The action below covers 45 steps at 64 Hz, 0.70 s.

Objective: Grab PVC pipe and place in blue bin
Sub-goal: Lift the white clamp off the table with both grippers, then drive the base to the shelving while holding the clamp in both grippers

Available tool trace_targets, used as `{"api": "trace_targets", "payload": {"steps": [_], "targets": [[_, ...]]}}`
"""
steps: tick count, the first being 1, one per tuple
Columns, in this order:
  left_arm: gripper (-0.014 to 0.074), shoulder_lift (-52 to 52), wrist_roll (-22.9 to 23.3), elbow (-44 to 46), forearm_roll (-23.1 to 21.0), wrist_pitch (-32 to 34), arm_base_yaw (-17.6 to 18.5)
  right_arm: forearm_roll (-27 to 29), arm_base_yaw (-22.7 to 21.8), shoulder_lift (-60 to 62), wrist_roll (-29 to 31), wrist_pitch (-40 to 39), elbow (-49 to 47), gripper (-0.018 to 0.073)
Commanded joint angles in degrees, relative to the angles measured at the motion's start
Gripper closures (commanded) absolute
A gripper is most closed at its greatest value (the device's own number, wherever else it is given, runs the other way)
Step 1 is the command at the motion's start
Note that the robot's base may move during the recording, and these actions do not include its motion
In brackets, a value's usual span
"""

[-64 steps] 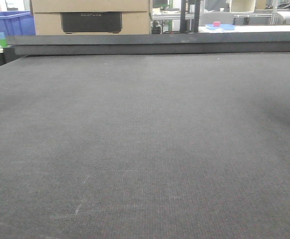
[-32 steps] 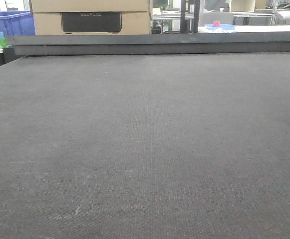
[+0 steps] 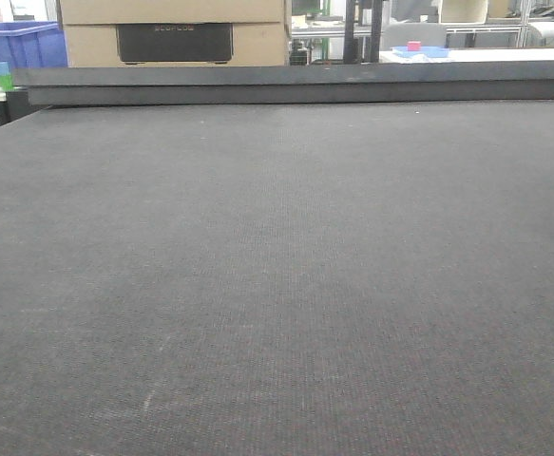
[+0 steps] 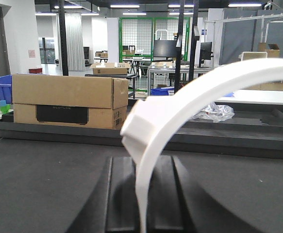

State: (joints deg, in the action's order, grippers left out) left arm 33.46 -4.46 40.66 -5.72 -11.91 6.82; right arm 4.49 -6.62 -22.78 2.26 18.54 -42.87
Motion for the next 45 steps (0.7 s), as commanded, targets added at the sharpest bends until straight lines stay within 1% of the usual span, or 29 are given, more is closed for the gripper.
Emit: {"api": "trace_targets", "payload": {"steps": [1,45], "targets": [[0.0707,-0.4,0.1,0.0,0.0,1.4,0.2,-0.3,0.0,0.2,0.4,-1.2,0.0,0.0727],[0.0707,-0.4,0.1,0.0,0.0,1.4,0.2,-0.3,0.0,0.2,0.4,-1.2,0.0,0.0727]]}}
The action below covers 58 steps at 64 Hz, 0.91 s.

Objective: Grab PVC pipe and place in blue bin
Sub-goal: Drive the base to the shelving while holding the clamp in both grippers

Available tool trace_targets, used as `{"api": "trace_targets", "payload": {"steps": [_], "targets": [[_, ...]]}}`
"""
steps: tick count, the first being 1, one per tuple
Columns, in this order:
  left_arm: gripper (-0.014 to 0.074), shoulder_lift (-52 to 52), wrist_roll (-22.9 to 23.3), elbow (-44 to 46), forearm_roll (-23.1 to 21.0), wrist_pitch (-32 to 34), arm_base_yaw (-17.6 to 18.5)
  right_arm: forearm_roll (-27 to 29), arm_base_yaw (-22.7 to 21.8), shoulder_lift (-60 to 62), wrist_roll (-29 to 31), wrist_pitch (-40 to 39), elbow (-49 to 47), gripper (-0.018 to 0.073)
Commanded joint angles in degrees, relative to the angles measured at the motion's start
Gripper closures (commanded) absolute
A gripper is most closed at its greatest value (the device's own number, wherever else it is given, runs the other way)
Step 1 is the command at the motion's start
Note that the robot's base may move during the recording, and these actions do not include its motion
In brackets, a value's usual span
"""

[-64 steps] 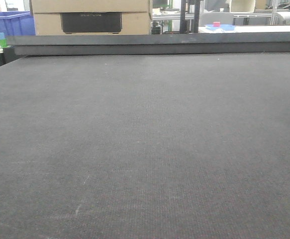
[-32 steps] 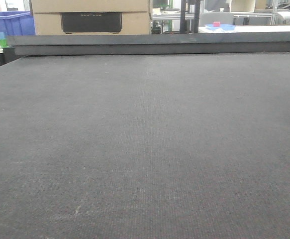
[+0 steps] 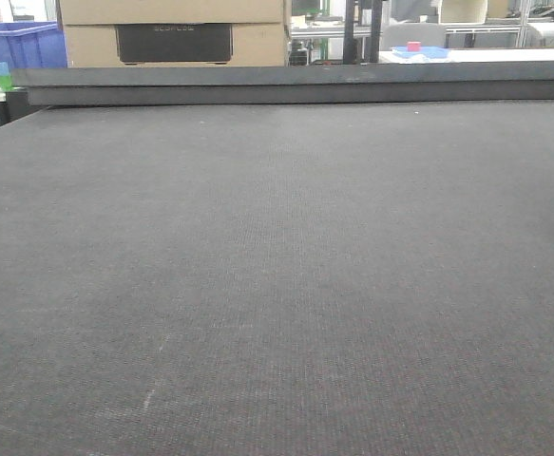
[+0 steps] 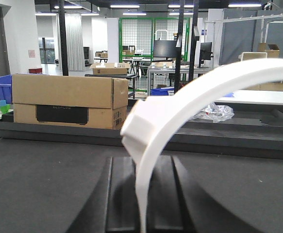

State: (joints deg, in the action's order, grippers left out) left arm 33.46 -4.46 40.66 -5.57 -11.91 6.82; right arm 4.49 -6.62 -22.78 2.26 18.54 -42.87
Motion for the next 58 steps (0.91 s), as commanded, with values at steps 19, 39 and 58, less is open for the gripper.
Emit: {"api": "trace_targets", "payload": {"steps": [19,39,58], "targets": [[0.0707,-0.4,0.1,0.0,-0.1,1.4,0.2,-0.3,0.0,0.2,0.4,-1.2,0.0,0.0727],[0.0707,-0.4,0.1,0.0,-0.1,1.4,0.2,-0.3,0.0,0.2,0.4,-1.2,0.0,0.0727],[0.0707,-0.4,0.1,0.0,-0.1,1.4,0.2,-0.3,0.0,0.2,0.4,-1.2,0.0,0.0727]]}}
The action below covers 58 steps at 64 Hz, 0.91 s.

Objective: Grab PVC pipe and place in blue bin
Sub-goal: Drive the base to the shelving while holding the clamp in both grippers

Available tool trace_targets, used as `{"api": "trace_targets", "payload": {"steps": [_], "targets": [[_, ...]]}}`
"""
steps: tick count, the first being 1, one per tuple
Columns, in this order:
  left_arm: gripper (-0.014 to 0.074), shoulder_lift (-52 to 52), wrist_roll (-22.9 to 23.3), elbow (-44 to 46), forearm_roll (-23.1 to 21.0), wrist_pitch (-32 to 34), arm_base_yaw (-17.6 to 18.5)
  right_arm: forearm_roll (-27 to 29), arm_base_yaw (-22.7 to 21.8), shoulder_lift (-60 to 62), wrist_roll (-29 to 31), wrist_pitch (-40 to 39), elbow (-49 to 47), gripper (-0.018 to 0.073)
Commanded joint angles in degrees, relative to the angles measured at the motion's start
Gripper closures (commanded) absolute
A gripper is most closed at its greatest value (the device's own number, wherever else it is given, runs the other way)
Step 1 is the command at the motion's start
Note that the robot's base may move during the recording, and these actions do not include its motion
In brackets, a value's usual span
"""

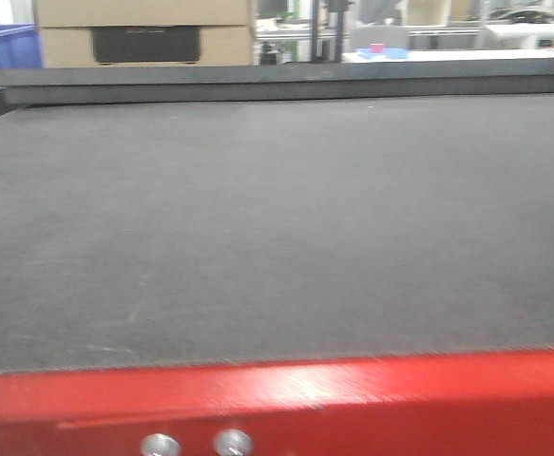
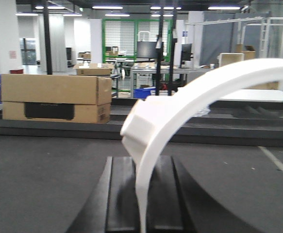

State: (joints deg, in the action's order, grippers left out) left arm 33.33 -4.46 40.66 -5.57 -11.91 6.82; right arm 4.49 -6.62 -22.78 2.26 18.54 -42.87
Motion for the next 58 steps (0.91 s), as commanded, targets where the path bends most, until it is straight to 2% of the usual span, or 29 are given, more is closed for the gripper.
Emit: {"api": "trace_targets", "payload": {"steps": [1,58], "targets": [[0.0707,-0.3,0.1,0.0,-0.1,1.4,0.2,-0.3,0.0,0.2,0.4,-1.2,0.0,0.0727],[0.0707,-0.3,0.1,0.0,-0.1,1.4,0.2,-0.3,0.0,0.2,0.4,-1.1,0.0,0.0727]]}}
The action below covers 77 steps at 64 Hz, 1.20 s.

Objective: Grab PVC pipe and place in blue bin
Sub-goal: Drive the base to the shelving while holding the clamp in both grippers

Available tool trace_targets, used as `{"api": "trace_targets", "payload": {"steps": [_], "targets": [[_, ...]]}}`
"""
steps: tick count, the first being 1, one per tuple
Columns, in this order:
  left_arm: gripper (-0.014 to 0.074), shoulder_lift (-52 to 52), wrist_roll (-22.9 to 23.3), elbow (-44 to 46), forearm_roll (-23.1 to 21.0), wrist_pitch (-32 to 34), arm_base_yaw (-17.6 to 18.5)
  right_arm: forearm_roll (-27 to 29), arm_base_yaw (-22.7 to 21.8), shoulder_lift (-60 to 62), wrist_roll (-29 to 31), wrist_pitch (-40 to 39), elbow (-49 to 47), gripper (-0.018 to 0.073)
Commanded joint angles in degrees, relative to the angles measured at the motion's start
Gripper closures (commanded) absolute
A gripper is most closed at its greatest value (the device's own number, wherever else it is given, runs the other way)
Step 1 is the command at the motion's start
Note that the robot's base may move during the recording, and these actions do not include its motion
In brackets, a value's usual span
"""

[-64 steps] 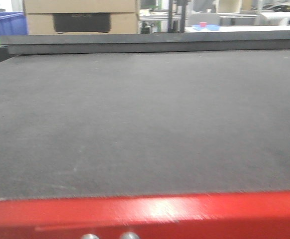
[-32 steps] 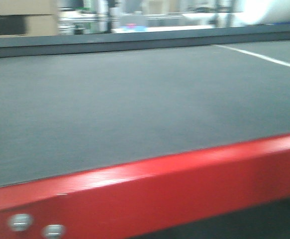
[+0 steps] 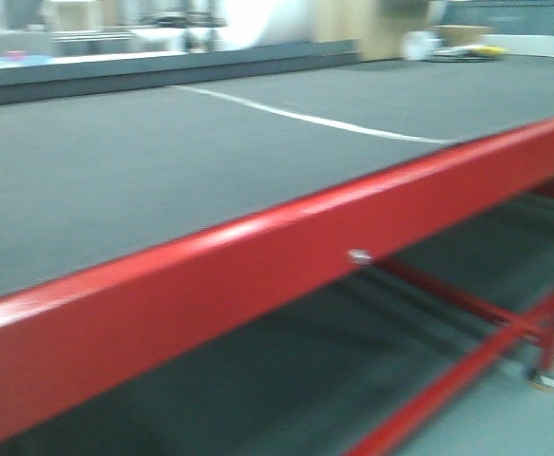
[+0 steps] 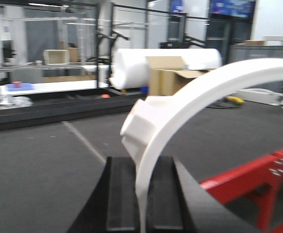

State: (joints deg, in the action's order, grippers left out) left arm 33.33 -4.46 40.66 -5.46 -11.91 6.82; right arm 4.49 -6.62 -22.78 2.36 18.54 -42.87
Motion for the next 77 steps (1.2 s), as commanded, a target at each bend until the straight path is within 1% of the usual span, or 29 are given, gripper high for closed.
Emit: {"api": "trace_targets", "payload": {"steps": [1,77], "targets": [[0.0707,-0.3,0.1,0.0,-0.2,1.4,0.2,-0.3,0.0,0.2,0.3,-1.1,0.0,0.0727],[0.0707,-0.3,0.1,0.0,-0.2,1.4,0.2,-0.3,0.0,0.2,0.3,-1.1,0.0,0.0727]]}}
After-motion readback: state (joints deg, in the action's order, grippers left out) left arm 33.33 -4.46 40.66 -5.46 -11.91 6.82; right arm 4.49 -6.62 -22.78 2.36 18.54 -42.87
